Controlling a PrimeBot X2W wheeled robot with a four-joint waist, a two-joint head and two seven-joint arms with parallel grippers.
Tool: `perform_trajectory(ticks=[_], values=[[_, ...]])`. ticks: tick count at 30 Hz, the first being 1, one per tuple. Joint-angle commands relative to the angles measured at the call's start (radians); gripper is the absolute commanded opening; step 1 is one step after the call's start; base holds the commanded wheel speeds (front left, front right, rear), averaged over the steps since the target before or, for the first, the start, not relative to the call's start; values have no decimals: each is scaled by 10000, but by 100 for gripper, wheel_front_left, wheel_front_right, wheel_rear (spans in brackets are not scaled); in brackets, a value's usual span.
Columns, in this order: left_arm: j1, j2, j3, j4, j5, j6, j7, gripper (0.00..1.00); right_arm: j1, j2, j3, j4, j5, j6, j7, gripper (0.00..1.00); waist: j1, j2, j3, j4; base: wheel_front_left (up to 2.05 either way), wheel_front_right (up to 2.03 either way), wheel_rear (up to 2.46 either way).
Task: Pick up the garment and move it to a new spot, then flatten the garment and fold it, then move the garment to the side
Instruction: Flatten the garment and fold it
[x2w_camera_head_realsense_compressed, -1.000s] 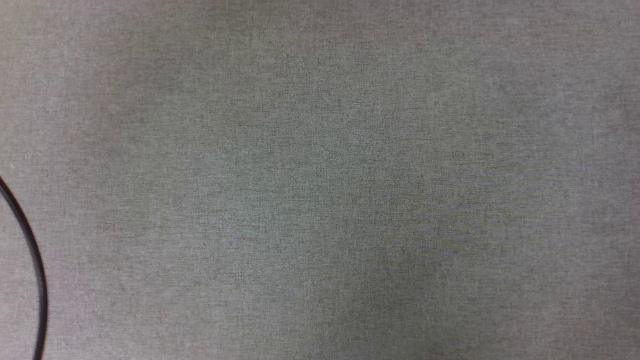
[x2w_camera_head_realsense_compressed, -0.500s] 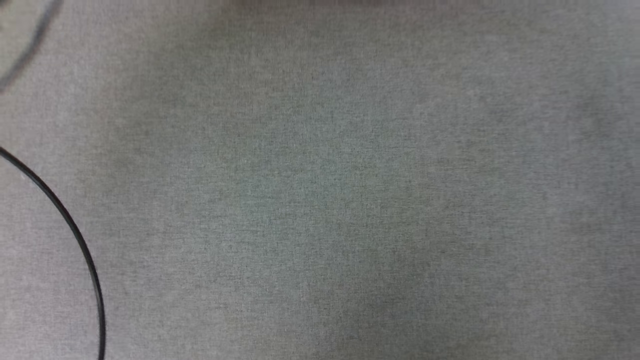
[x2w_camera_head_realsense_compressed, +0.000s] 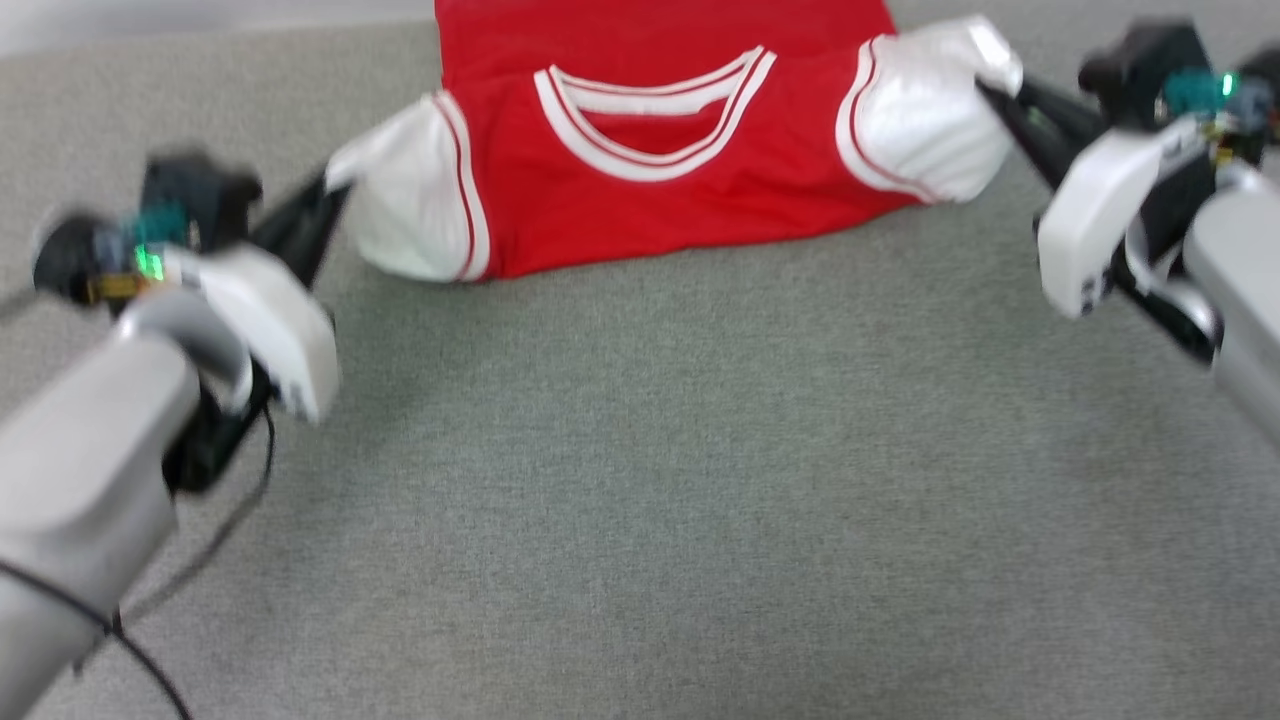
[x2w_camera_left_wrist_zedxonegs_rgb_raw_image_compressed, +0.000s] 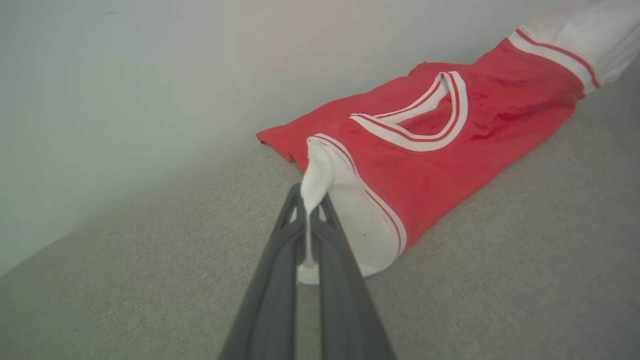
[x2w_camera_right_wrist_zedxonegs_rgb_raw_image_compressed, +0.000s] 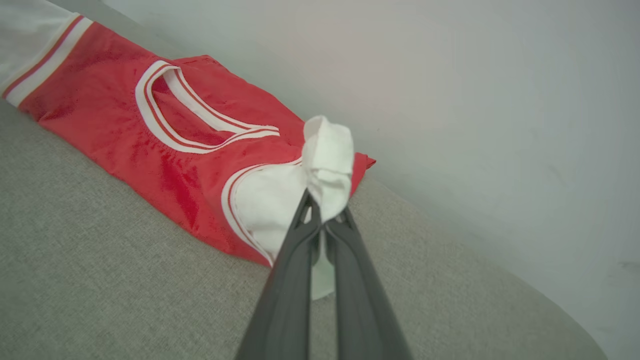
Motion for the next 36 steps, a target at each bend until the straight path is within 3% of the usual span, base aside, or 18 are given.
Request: perform_trajectory(ticks=[1, 12, 24, 28, 36], values=[[384, 177, 38, -266, -98, 202, -101, 0, 370, -97, 45, -87, 166, -7, -116, 0, 0, 0, -364, -105, 0, 0, 0], [4845, 1601, -3, -2829, -1444, 2000, -534, 0, 3568, -1041, 526, -955, 919, -7, -429, 0, 0, 0, -1671, -273, 0, 0, 0], [8118, 2172, 504, -4425, -2302, 3726, -665, 0, 6430, -2204, 279, -2106, 1130, -7, -370, 0, 0, 0, -2464, -384, 0, 0, 0], [9249, 2124, 1177, -4883, -2359, 4124, -663, 0, 7398, -2630, 60, -2568, 1154, -7, -218, 0, 0, 0, -2561, -436, 0, 0, 0], [10631, 1879, 1872, -5390, -1925, 4344, -655, 0, 8900, -3155, -804, -3392, 907, -7, 54, 0, 0, 0, -2583, -268, 0, 0, 0]])
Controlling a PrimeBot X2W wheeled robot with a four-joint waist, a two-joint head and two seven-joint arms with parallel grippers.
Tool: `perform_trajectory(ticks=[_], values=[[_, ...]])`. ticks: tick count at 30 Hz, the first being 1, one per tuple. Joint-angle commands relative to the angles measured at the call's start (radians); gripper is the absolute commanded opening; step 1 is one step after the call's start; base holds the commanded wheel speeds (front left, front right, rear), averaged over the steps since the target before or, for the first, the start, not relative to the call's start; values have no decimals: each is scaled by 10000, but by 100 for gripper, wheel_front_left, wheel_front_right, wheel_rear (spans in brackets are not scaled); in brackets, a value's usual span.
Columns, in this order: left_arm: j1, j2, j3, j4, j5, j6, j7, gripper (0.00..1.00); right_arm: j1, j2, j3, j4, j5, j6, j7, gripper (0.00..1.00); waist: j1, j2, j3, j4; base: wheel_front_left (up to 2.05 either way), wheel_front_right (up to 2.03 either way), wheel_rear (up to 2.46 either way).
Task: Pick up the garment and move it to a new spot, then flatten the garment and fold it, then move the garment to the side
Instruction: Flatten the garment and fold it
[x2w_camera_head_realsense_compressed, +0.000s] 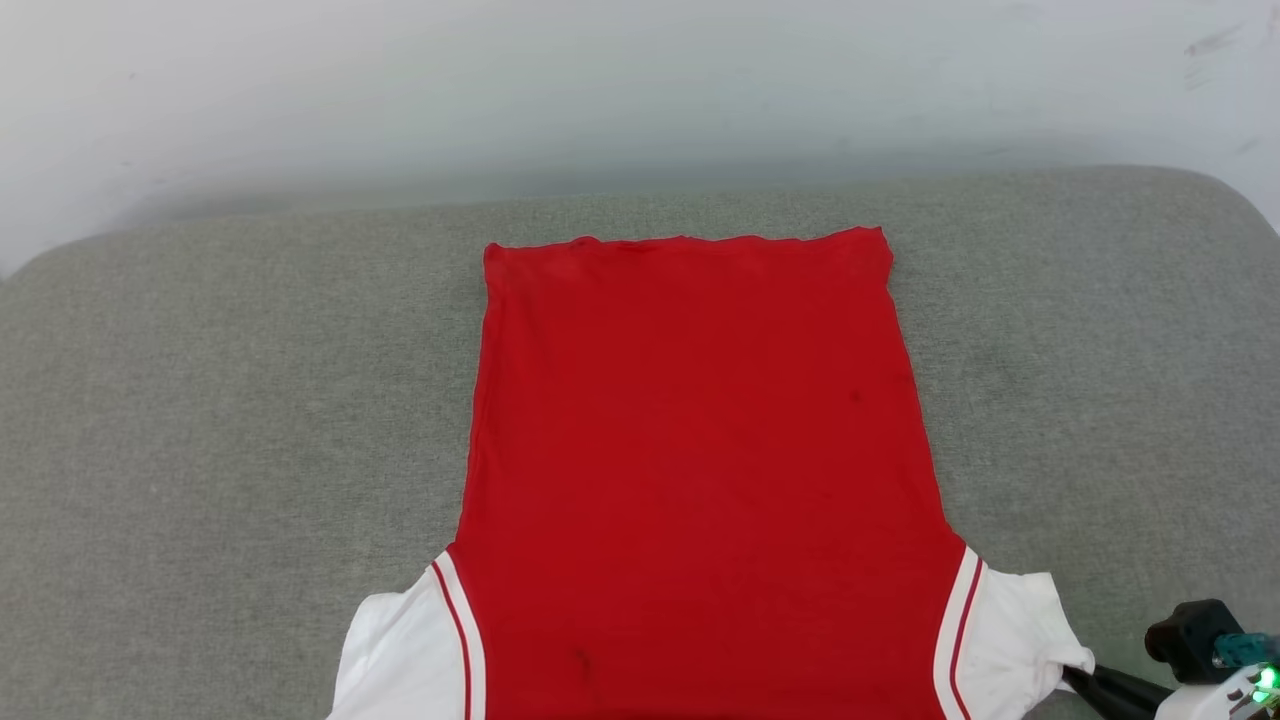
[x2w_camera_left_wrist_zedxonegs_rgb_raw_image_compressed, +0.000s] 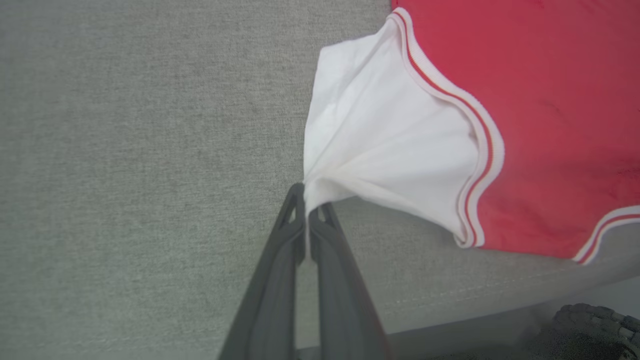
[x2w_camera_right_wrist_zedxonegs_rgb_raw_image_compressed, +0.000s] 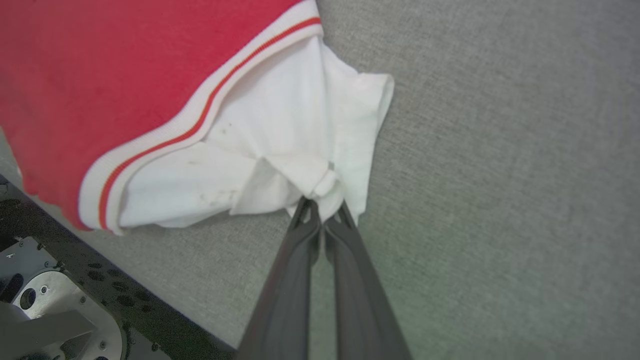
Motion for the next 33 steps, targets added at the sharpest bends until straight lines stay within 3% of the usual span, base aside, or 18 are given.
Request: perform_trajectory(ticks=[1, 2, 3, 4, 13, 19, 24, 33], values=[[96, -50, 104, -86, 143, 47, -22, 0, 239, 11, -244, -63, -118, -7, 108, 21, 2, -1, 25, 30, 0, 0, 0], [98, -80, 167, -136, 239, 62, -22, 0, 259, 77, -436, -127, -154, -7, 153, 38, 2, -1, 38, 47, 0, 0, 0], [84, -108, 190, -178, 319, 67, -23, 0, 229, 117, -663, -183, -210, -7, 223, 73, 2, -1, 49, 59, 0, 0, 0], [41, -147, 205, -250, 413, 59, -23, 0, 201, 127, -890, -218, -315, -7, 261, 100, 2, -1, 59, 69, 0, 0, 0], [-279, -348, 774, -998, 1157, 355, -25, 0, -767, -355, -3914, -875, -909, -5, 480, 100, 2, -1, 461, 271, 0, 0, 0], [-558, -411, 1044, -1576, 1715, 564, -24, 0, -2372, -412, -6107, -1936, -1697, -7, 1501, 100, 2, -1, 1242, 620, 0, 0, 0], [-1036, -567, 1048, -1909, 2125, 598, -24, 0, -4046, -74, -6915, -2486, -2091, -7, 3406, 100, 2, -1, 2123, 1057, 0, 0, 0], [-2125, -1147, 705, -1735, 2788, 289, 81, 0, -7121, 426, -5942, -1407, -1296, -7, 8781, 100, 2, -1, 3529, 1828, 0, 0, 0]])
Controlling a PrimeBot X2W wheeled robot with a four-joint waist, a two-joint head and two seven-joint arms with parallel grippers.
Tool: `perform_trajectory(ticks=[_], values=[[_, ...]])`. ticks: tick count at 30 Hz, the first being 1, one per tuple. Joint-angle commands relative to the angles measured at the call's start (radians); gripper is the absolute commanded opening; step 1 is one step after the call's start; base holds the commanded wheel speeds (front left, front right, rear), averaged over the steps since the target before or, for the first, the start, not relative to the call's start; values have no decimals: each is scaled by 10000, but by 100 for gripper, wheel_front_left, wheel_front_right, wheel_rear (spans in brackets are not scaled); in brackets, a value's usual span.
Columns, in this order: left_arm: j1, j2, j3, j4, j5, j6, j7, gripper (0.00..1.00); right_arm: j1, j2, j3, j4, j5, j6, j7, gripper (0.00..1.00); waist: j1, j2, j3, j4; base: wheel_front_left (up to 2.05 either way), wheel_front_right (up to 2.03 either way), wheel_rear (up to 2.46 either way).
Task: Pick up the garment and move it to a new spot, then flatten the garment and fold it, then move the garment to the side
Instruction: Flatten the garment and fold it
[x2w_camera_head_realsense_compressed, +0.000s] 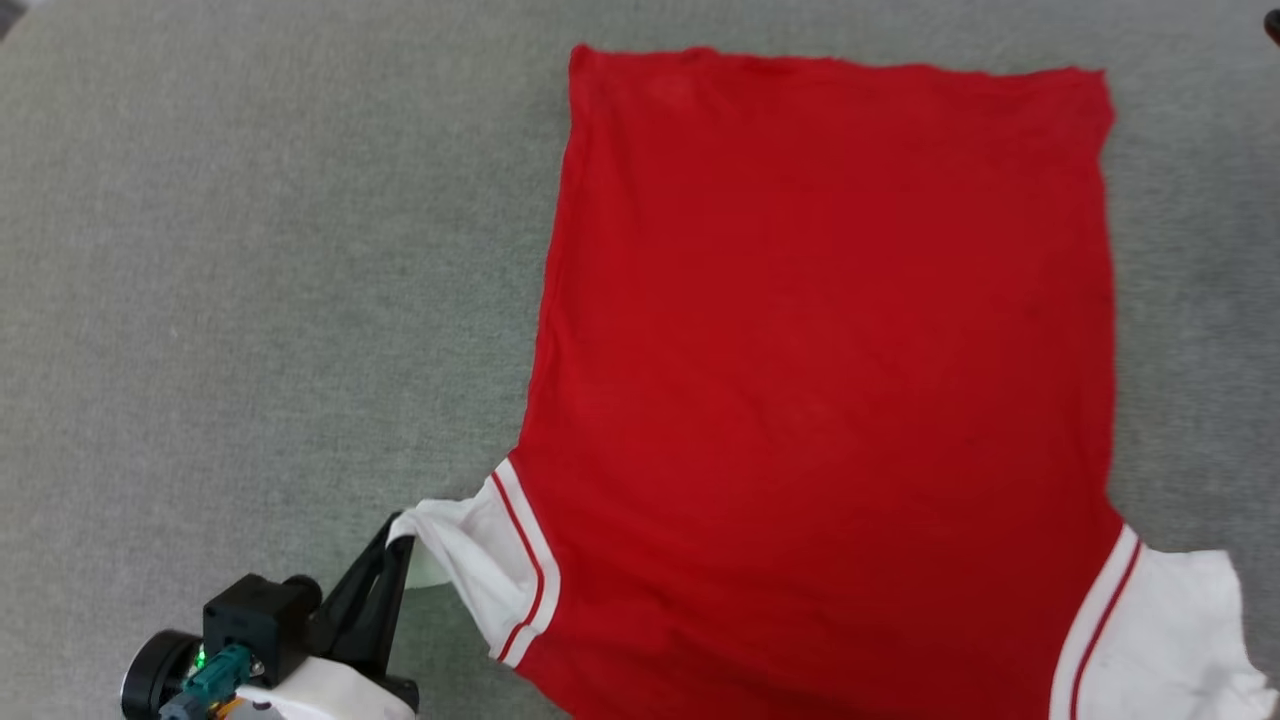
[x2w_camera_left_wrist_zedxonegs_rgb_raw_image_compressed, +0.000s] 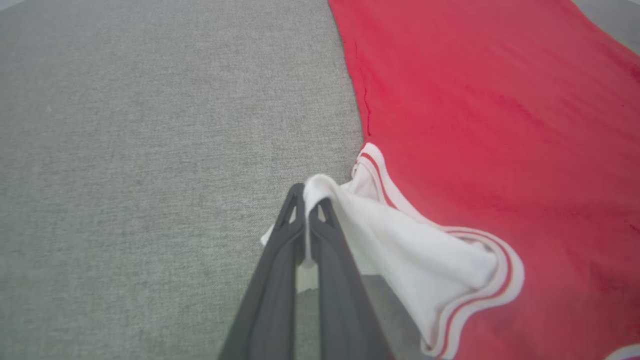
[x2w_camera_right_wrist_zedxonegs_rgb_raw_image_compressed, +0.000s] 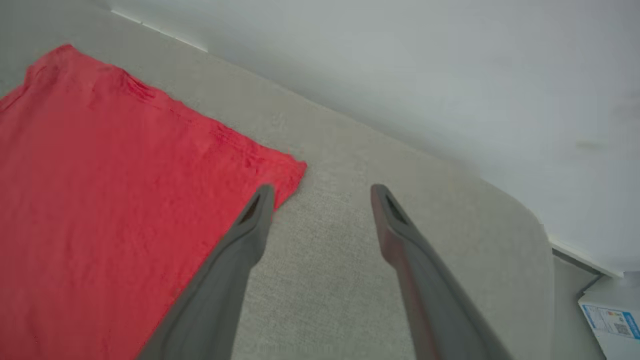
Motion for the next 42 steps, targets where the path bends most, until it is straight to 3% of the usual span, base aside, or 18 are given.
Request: perform_trajectory(ticks=[1, 6, 9, 13, 19, 25, 26, 28, 31, 37, 42], values=[[-308, -93, -20, 47, 173, -36, 13, 0, -579, 86, 262, 290, 346, -7, 1178, 100, -2, 0, 695, 541, 0, 0, 0], [-779, -293, -81, 28, 477, -140, -2, 0, -1948, 256, 353, 1300, 763, -5, 4175, 100, -2, 0, 1381, 1036, 0, 0, 0], [-1013, -487, -150, 54, 626, -240, -15, 0, -2554, 281, 291, 1838, 311, -5, 5390, 100, -2, 0, 1720, 1370, 0, 0, 0], [-1223, -696, -178, 123, 744, -353, -33, 0, -2869, 199, 392, 2034, -269, -5, 6223, 100, -2, 0, 2030, 1699, 0, 0, 0], [-1495, -1067, -226, 223, 996, -547, -61, 0, -2883, 459, -357, 2552, -1034, -5, 6973, 100, -2, 0, 2513, 2134, 0, 0, 0], [-1621, -1167, -138, 247, 1265, -587, -81, 0, -1179, 807, -846, 2418, -1276, -5, 7440, 100, -2, 0, 2778, 2201, 0, 0, 0], [-1636, -1179, -137, 270, 1264, -595, -83, 0, -1029, 809, -932, 2361, -1245, -5, 7413, 47, -2, 0, 2771, 2184, 0, 0, 0], [-1642, -1169, -134, 319, 1306, -602, -86, 0, -880, 763, -1032, 2109, -1304, -4, 7353, 0, -2, 0, 2701, 2122, 0, 0, 0], [-1576, -1136, -96, 390, 1321, -600, -88, 0, -1053, 808, -1359, 1712, -1299, -5, 6965, 0, -2, 0, 2445, 1979, 0, 0, 0], [-1070, -992, 89, 425, 1167, -420, -97, 0, -922, 868, -983, 851, -898, -5, 6292, 0, -2, 0, 1452, 1439, 0, 0, 0], [-541, -725, 267, 370, 976, -220, -101, 0, -377, 285, -190, 7, -119, -5, 6060, 0, -2, 0, 681, 912, 0, 0, 0]])
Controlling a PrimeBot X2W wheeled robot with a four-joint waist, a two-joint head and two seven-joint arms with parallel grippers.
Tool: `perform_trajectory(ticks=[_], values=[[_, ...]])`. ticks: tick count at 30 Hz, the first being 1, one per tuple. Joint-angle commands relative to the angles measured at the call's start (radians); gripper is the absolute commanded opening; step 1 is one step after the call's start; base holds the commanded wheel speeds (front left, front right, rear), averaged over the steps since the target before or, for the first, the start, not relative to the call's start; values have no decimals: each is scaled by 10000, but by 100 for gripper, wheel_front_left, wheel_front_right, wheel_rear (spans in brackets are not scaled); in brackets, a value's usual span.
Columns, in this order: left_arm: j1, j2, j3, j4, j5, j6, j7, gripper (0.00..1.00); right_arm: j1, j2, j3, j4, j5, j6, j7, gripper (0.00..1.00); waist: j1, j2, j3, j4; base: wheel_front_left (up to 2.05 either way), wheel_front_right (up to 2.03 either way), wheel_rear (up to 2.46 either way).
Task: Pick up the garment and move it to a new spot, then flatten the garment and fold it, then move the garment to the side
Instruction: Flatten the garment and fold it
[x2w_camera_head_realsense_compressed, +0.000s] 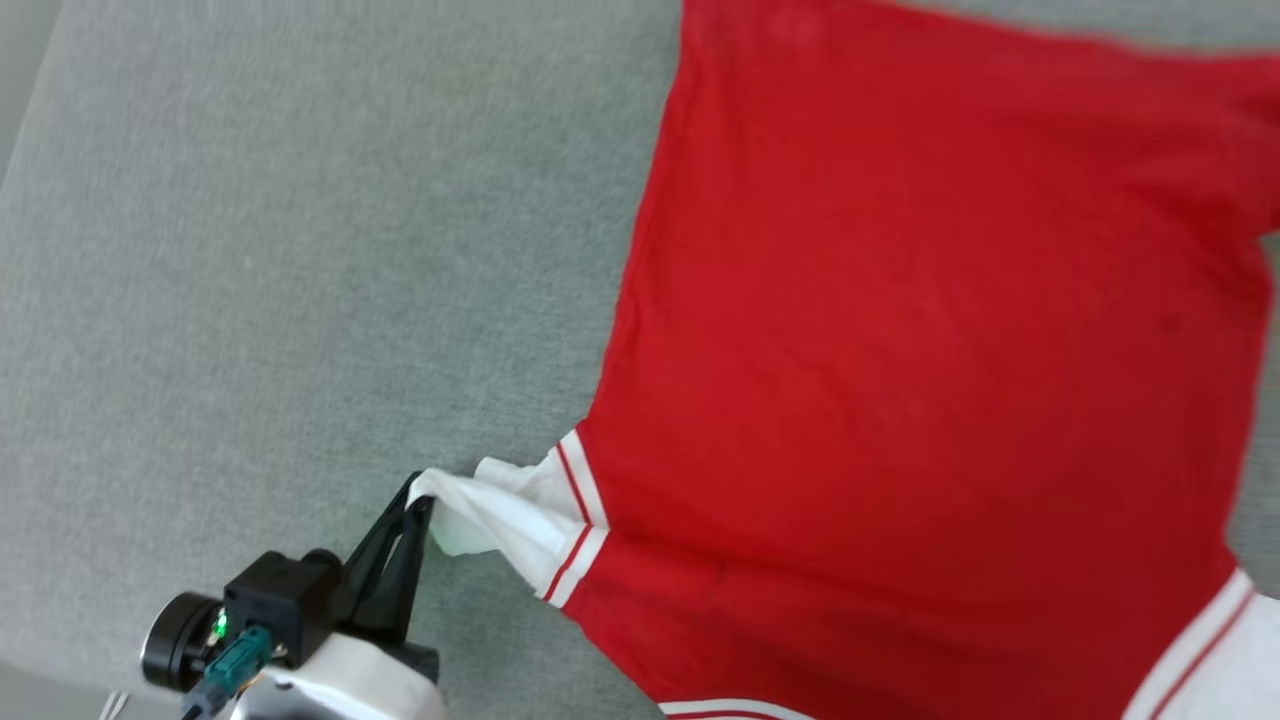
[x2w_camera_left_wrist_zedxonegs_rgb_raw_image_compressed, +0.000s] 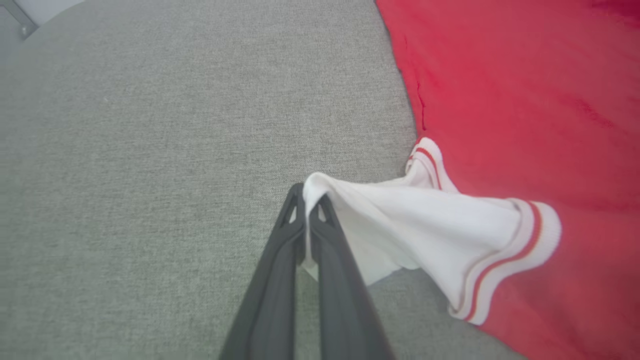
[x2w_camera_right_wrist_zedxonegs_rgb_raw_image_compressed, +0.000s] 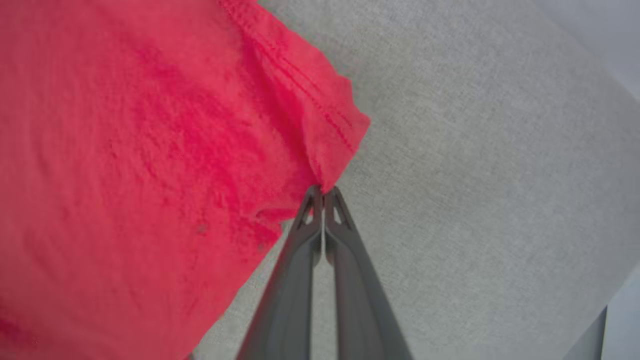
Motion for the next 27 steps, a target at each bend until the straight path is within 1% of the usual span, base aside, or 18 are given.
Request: perform_trajectory(ticks=[1, 5, 9, 12, 17, 20, 23, 27], values=[[166, 118, 42, -20, -40, 77, -62, 0, 297, -257, 163, -286, 286, -3, -58, 0, 0, 0, -560, -523, 0, 0, 0], [550, 317, 151, -93, -150, 253, -63, 0, 1040, -1062, 524, -1264, 1083, -3, -269, 0, 0, 0, -1036, -900, 0, 0, 0], [950, 482, 267, -192, -298, 440, -64, 0, 2191, -1948, 512, -2119, 1804, -3, -719, 0, 0, 0, -1509, -1221, 0, 0, 0], [1242, 630, 321, -274, -358, 557, -64, 0, 3355, -2674, 389, -2538, 2248, -3, -1109, 0, 0, 0, -1763, -1432, 0, 0, 0], [1563, 782, 373, -431, -412, 712, -61, 0, 5948, -3537, 78, -2718, 2950, -3, -1806, 0, 0, 0, -1973, -1680, 0, 0, 0], [1618, 841, 369, -512, -427, 783, -30, 0, 7670, -3607, -137, -2541, 3271, -3, -2469, 0, 0, 0, -2021, -1757, 0, 0, 0], [1632, 891, 353, -546, -433, 795, 9, 0, 9183, -3298, -354, -2301, 3356, -3, -3230, 0, 0, 0, -2039, -1813, 0, 0, 0], [1581, 899, 332, -544, -408, 802, 65, 0, 10540, -2664, -547, -2016, 3282, -3, -3902, 0, 0, 0, -2031, -1862, 0, 0, 0]])
